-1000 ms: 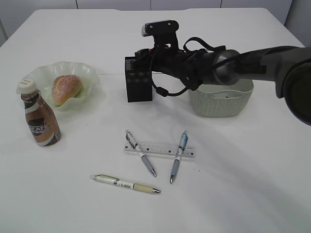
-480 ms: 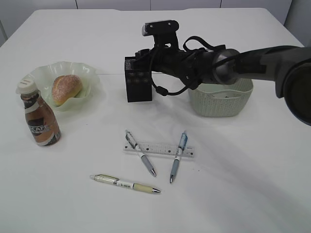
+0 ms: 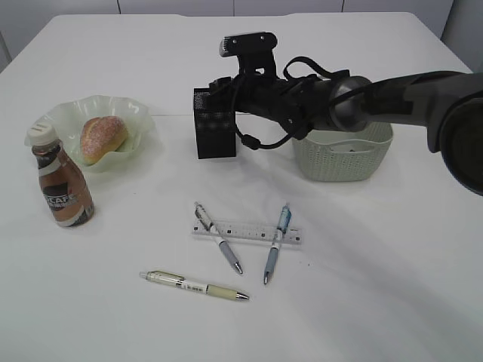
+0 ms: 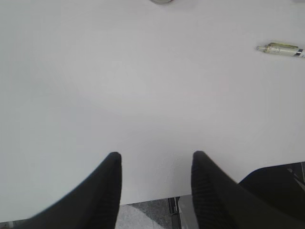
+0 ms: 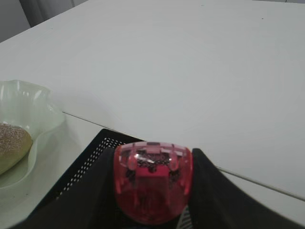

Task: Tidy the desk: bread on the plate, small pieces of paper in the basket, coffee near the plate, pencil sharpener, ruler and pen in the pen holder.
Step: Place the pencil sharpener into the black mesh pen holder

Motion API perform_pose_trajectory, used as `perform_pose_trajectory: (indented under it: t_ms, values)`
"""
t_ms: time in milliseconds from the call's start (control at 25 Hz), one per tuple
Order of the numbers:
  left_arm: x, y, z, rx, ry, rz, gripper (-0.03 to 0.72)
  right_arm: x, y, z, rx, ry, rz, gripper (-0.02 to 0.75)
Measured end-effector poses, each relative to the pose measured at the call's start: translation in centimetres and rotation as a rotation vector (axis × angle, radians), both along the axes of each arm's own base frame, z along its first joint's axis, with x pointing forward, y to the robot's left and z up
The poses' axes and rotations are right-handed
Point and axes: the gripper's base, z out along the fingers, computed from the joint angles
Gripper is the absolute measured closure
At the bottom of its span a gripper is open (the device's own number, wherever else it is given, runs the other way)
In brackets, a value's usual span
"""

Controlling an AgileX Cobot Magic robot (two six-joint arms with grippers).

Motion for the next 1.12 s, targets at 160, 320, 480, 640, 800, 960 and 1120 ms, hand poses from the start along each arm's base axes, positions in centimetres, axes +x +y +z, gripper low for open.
perform_pose_trajectory:
  t_ms: [160, 320, 480, 640, 800, 960, 1120]
  values:
    - [0.01, 0.00, 0.00, 0.000, -0.001, 0.000, 0.335, -0.01, 0.00, -0.02, -0.006, -0.001, 0.002, 0.439]
    - [0.02, 0.00, 0.01, 0.000, -0.002, 0.000, 0.335, -0.01, 0.01, -0.02, -0.007, -0.001, 0.003, 0.439]
    - [0.03, 0.00, 0.01, -0.001, -0.004, 0.000, 0.335, -0.01, 0.01, -0.02, -0.007, -0.001, 0.003, 0.439]
    - [0.02, 0.00, 0.01, 0.000, -0.003, 0.000, 0.335, -0.01, 0.01, -0.02, -0.007, -0.001, 0.003, 0.439]
    - [0.04, -0.01, 0.02, -0.001, -0.005, 0.000, 0.335, -0.03, -0.02, -0.12, -0.019, 0.007, 0.003, 0.432]
    - [0.15, -0.02, 0.07, -0.002, -0.018, 0.000, 0.335, -0.02, -0.03, -0.11, -0.027, 0.007, 0.005, 0.422]
    - [0.16, -0.02, 0.07, -0.002, -0.020, 0.000, 0.335, -0.02, -0.05, -0.16, -0.031, 0.014, 0.002, 0.422]
